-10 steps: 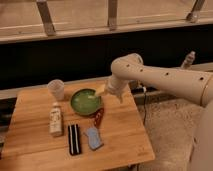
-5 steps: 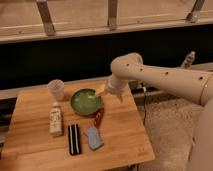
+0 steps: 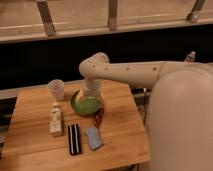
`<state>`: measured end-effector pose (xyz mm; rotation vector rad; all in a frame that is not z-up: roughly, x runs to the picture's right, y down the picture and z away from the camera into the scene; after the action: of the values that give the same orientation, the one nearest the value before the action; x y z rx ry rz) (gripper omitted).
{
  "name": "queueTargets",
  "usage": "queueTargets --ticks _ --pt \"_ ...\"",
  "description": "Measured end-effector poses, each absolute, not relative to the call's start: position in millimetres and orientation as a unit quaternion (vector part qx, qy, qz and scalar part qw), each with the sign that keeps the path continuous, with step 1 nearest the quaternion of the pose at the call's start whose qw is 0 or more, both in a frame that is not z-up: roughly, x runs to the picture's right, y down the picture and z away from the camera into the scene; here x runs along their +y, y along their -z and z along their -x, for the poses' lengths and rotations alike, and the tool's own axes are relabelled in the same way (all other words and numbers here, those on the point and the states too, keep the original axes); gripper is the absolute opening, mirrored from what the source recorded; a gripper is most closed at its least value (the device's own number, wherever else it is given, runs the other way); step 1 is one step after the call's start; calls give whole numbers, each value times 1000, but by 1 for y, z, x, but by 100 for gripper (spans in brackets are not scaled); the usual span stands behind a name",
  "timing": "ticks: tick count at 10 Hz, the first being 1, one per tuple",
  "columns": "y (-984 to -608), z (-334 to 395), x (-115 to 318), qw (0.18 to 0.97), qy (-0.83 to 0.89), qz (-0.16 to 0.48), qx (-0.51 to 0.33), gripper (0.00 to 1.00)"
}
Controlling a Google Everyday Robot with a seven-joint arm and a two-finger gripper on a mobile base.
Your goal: Place the pepper in the ceramic bowl
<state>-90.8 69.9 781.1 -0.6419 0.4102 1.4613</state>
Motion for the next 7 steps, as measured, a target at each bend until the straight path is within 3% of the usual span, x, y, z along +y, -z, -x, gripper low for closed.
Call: queueTargets --ticks 3,7 --pt "-797 102 67 668 -658 274 212 79" --pt "-803 53 82 643 -677 256 250 79"
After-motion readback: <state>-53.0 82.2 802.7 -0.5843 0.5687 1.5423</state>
